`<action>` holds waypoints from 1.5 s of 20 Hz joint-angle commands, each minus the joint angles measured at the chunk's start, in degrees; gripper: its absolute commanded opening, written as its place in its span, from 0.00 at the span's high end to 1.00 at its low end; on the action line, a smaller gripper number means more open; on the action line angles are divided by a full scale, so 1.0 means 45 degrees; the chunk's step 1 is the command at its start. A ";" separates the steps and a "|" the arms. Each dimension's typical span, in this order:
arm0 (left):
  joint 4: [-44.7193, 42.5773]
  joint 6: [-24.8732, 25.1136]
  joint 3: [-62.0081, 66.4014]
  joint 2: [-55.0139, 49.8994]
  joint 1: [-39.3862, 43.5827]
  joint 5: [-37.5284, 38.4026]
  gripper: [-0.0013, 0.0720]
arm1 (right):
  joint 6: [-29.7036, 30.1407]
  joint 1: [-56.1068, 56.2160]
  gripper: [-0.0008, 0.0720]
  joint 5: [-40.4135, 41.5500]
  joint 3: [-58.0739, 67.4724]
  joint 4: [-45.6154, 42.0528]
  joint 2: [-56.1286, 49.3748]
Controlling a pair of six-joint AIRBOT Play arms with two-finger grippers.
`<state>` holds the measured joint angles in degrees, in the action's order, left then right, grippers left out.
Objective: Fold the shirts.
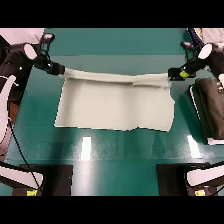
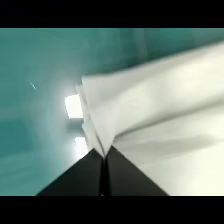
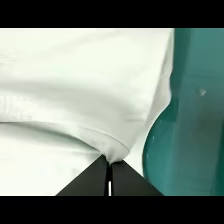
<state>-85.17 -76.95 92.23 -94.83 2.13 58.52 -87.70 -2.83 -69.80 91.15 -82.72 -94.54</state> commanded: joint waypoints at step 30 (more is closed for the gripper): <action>0.3759 0.0806 -0.9578 0.5765 -0.4478 0.2963 0.41 | 0.1855 0.0335 0.53 -0.3473 -0.5727 0.3492 0.5479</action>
<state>-71.53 -74.56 56.93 -72.01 -16.64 73.47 -79.96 -1.34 -85.36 70.46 -69.01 -72.90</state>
